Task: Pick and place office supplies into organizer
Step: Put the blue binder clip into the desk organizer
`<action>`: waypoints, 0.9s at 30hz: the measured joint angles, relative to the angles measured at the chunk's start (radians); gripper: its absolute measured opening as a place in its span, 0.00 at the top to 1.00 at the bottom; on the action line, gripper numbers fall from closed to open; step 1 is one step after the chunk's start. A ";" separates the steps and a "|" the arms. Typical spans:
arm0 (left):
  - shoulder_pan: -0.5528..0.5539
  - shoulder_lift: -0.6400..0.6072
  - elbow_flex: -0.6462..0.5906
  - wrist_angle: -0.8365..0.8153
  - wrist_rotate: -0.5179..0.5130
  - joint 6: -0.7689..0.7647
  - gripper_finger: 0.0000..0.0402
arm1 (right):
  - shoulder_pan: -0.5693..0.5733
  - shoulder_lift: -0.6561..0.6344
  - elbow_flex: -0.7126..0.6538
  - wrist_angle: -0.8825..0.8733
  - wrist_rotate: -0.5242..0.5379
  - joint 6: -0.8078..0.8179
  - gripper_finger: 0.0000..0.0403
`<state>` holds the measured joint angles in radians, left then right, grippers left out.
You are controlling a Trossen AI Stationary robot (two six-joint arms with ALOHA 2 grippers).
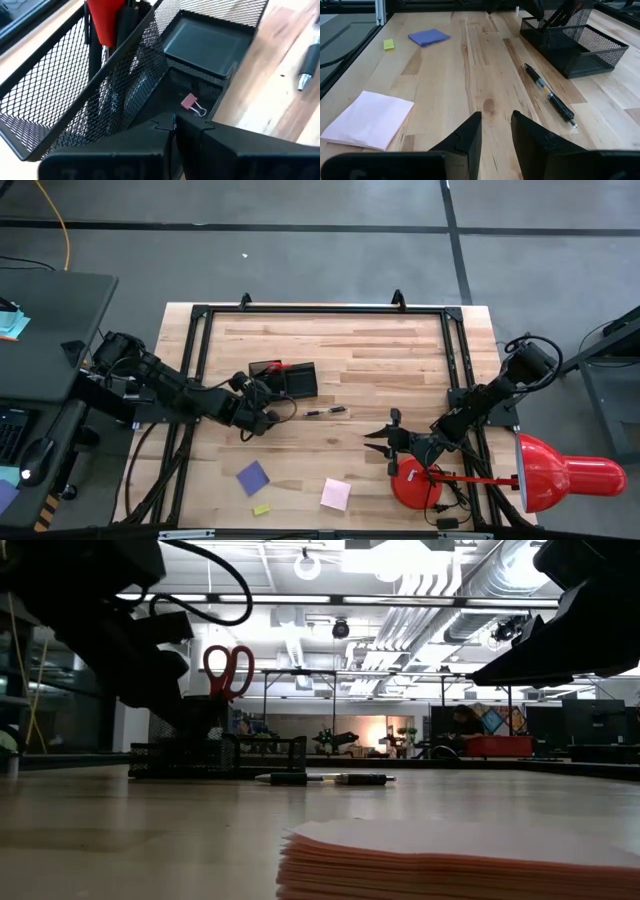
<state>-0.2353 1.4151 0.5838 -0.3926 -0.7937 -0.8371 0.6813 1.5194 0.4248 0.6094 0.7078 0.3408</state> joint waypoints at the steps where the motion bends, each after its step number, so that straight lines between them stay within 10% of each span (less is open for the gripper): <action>1: 0.005 0.000 0.000 -0.001 0.007 0.002 0.99 | 0.000 0.000 0.000 0.000 0.000 0.000 0.76; 20: 0.015 0.000 0.000 -0.001 0.006 -0.022 0.98 | 0.000 0.000 0.000 0.000 0.009 0.003 0.76; 27: 0.015 0.000 0.000 0.001 0.008 -0.042 0.79 | 0.000 0.000 0.000 0.000 0.025 0.003 0.76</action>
<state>-0.2207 1.4151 0.5838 -0.3916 -0.7854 -0.8793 0.6815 1.5196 0.4250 0.6098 0.7326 0.3439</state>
